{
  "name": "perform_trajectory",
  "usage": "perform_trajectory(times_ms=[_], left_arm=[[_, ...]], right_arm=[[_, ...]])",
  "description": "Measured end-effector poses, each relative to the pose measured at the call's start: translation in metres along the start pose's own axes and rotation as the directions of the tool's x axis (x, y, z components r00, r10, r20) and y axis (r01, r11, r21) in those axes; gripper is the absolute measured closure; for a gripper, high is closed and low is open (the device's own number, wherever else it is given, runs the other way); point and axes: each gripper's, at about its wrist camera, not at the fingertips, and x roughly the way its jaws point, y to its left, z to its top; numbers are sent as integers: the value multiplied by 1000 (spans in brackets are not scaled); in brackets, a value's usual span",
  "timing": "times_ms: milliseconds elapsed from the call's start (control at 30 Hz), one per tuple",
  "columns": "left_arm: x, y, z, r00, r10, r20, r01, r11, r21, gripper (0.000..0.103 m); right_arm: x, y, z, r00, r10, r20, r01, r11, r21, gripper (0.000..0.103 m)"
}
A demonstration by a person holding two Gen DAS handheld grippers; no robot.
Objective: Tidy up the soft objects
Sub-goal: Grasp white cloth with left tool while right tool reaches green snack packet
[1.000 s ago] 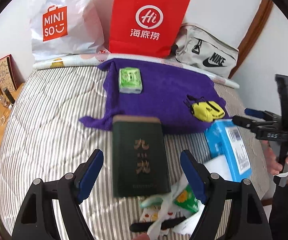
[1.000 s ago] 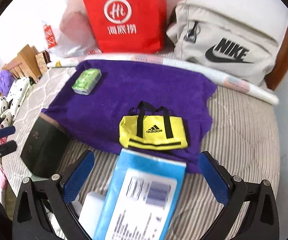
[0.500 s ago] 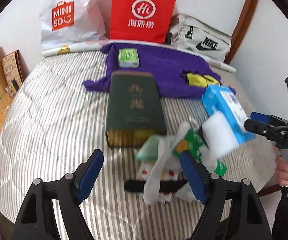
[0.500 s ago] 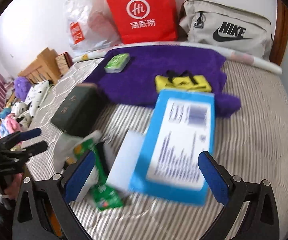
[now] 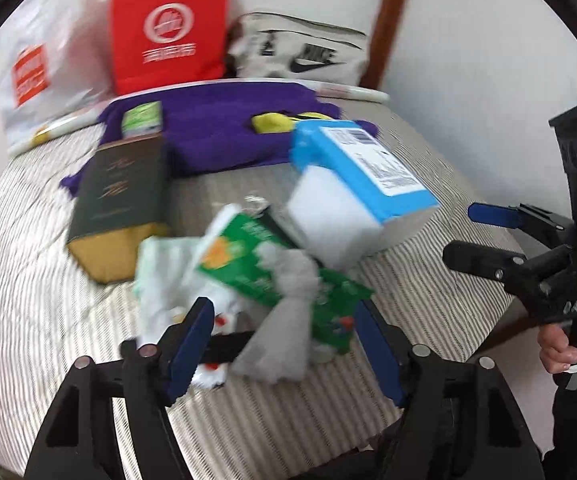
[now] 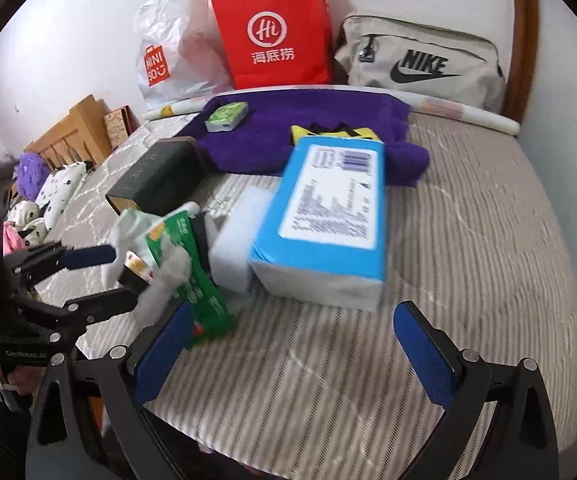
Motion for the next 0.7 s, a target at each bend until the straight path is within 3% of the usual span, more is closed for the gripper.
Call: perform_trajectory(times_ms=[33,100,300,367,433,700], left_arm=[[4,-4,2,1000,0,-2,0,1000,13,47],[13,-8,5,1000,6,-13,-6,1000,25,55],[40,-18,5,997,57,-44,-54,996,77,61],[42,-20,4,996,84,-35,-80,992,95,67],[45,-21,4,994,110,-28,-106,988,115,79],[26,-8,6,993,113,14,-114,990,81,82]], right_arm=[[-2,-1,-3,1000,-10,9,10,1000,-3,4],[-6,-1,-7,1000,-15,26,15,1000,-18,4],[-5,-3,-17,998,-41,49,43,998,-45,4],[-1,-4,-18,998,-39,45,41,998,-43,4],[3,-5,-19,999,-20,38,21,999,-28,4],[16,1,-21,1000,12,14,-11,1000,-5,4]])
